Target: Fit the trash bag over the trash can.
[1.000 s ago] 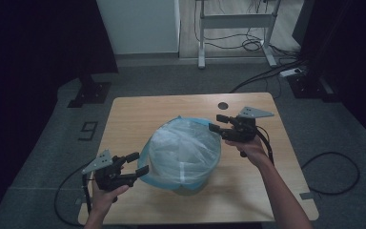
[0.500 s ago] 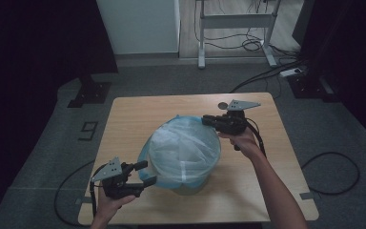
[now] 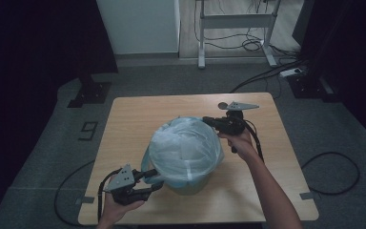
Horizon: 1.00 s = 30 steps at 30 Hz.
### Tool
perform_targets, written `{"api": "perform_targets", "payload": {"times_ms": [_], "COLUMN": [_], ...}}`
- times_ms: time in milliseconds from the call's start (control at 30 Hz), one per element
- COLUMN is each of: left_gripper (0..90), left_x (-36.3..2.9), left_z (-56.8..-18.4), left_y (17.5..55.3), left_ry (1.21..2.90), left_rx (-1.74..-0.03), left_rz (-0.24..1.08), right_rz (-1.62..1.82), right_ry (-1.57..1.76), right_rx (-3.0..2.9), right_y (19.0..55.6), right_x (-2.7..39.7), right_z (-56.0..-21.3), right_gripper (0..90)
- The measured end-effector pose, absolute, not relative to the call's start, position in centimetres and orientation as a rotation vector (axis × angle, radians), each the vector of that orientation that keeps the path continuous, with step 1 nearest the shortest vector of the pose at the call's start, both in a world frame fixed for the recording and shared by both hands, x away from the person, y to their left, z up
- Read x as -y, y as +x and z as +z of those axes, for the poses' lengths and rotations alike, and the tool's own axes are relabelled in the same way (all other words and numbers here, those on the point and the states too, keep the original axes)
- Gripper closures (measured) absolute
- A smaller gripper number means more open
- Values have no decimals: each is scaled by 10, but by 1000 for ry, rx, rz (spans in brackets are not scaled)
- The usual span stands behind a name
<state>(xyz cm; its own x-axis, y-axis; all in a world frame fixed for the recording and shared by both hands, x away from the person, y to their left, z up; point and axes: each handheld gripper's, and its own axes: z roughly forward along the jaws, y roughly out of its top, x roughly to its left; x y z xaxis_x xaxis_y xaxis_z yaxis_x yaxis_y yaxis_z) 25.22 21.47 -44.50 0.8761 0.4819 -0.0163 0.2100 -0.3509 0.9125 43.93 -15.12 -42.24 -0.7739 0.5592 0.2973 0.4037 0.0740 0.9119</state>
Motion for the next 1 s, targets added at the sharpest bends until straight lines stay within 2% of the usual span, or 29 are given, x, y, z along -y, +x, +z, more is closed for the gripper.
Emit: {"api": "perform_targets", "payload": {"times_ms": [67, 300, 333, 500, 700, 1000], "left_gripper": [538, 877, 900, 900, 900, 900], "left_x": [-212, -210, -210, -211, -219, -220], "left_z": [-446, -447, -446, -449, -460, -469], "left_y": [251, 252, 252, 251, 255, 260], "left_ry": [1951, 1954, 1954, 1997, 2017, 2073], "left_rx": [-500, -454, -443, -386, -405, -436], "left_rz": [318, 280, 268, 215, 167, 166], "right_rz": [1796, 1785, 1792, 1786, 1734, 1654], "right_ry": [1008, 1011, 1022, 1046, 1061, 1112], "right_rx": [-2201, -2191, -2187, -2179, -2218, -2257], "right_y": [439, 439, 439, 442, 442, 441], "right_x": [152, 152, 153, 155, 152, 150], "right_z": [-425, -425, -426, -430, -442, -463], "right_gripper": [871, 862, 862, 887, 885, 879]}}
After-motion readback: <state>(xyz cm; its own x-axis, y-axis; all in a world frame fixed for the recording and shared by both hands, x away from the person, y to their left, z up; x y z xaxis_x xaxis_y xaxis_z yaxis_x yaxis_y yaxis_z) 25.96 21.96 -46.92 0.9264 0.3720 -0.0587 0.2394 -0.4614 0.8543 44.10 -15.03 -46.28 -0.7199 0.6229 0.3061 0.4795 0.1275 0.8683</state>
